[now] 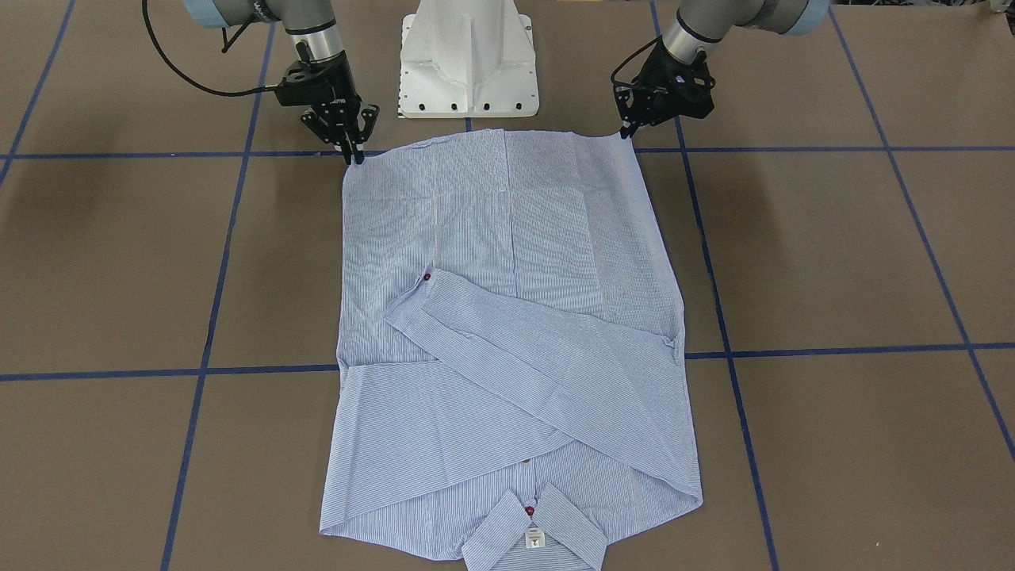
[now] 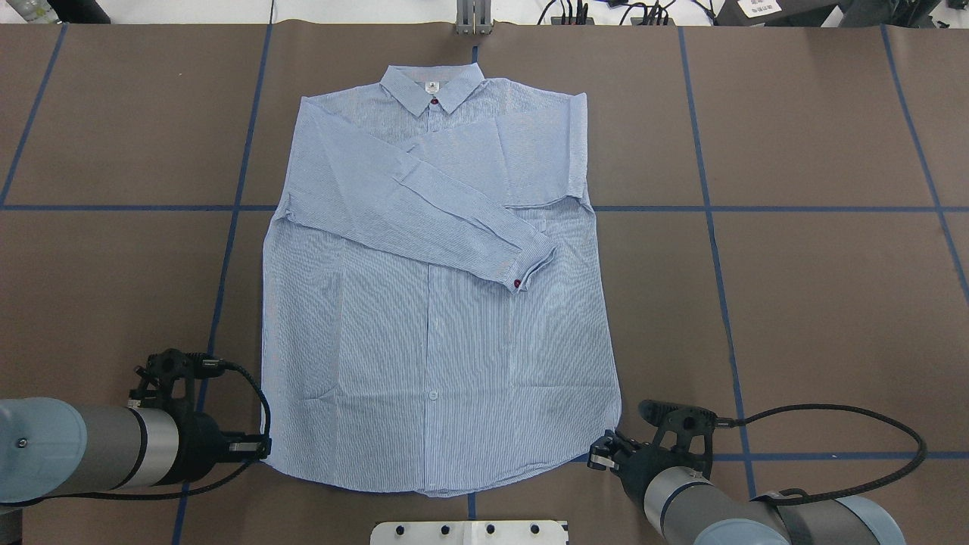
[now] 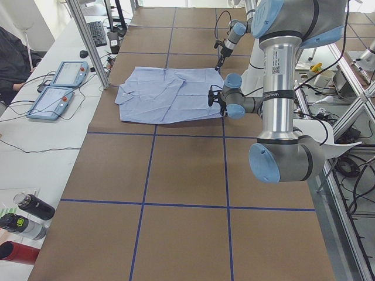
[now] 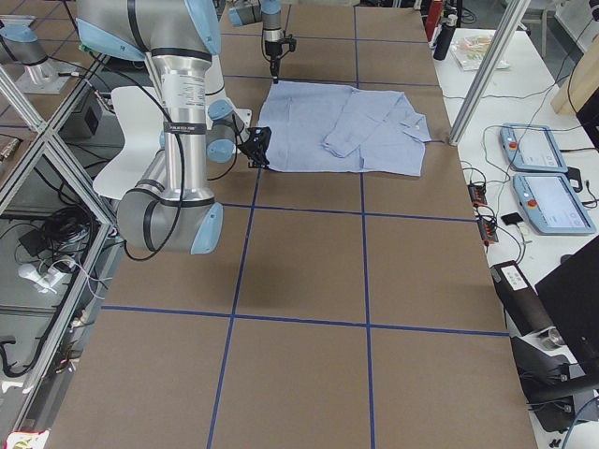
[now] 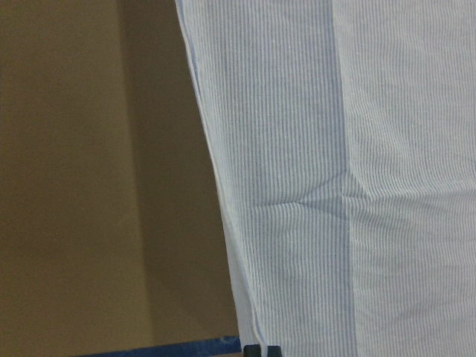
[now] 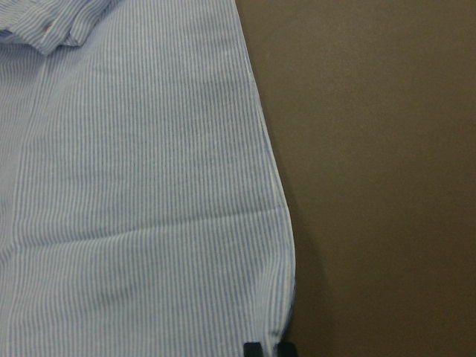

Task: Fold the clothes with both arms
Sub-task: 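Grasp the hem corners with both grippers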

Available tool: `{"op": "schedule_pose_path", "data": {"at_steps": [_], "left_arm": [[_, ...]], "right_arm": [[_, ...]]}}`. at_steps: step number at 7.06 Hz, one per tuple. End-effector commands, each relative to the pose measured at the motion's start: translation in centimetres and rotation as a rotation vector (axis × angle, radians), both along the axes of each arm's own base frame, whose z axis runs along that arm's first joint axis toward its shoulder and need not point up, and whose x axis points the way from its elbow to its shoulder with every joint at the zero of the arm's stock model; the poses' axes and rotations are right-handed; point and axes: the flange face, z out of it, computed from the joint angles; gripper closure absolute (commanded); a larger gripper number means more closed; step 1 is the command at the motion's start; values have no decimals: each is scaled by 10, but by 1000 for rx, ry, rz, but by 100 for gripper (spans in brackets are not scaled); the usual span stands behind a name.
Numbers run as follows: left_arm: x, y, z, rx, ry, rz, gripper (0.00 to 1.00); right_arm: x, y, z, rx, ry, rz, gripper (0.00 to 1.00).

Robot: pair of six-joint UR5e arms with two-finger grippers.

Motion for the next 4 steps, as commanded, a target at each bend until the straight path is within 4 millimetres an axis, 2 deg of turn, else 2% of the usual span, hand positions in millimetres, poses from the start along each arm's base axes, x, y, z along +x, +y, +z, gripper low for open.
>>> {"op": "schedule_pose_path", "data": {"at_steps": [1,2,4], "left_arm": [[0,0,-1,-1,2,-1,100],[-3,1,-9,1,18,3,100],[-15,6,-32,-2,67,24,100]], "right_arm": [[4,-4,-6,-2,-12,7,100],[17,-5,-21,-7,-40,3,100],[60,0,-70,-46,-6,-46,100]]}}
